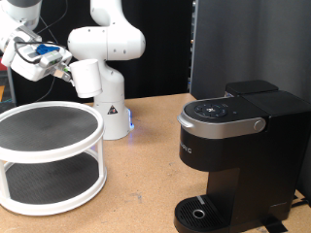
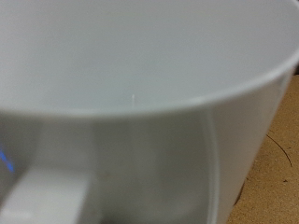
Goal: Make a cup of coffee with the keurig machine
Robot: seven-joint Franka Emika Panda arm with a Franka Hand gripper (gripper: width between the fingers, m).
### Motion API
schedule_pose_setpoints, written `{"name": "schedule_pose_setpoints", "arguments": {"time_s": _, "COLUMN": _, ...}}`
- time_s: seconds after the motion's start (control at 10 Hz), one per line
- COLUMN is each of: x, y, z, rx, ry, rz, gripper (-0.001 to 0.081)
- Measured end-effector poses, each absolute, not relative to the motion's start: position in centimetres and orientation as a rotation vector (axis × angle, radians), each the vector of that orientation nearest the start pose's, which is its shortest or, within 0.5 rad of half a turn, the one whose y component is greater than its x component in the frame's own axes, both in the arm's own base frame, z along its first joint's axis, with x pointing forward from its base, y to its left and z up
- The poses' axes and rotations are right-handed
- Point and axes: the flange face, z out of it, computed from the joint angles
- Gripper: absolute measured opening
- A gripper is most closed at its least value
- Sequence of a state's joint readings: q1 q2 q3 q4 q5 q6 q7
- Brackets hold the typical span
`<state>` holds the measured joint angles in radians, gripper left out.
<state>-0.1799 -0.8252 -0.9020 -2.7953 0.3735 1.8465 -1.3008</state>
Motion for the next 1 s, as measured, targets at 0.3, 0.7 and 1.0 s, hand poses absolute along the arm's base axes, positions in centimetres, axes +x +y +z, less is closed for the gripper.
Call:
{"name": "schedule_pose_setpoints", "arguments": {"time_s": 0.3, "x": 21.2, "y": -21.6, "z": 35.7, "rx": -2.215, "ry": -0.314, "rz": -0.844, "gripper": 0.0074}}
{"name": "schedule_pose_setpoints", "arguments": {"time_s": 0.7, "x": 26.1, "y": -19.2, "z": 35.2, "rx": -2.270, "ry": -0.224, "rz": -0.872, "gripper": 0.0074}}
{"name": "schedule_pose_setpoints", "arguments": {"time_s": 1.0, "x": 29.7, "y": -16.8, "z": 34.9, "rx": -2.273, "ry": -0.176, "rz": -0.881, "gripper": 0.0074}}
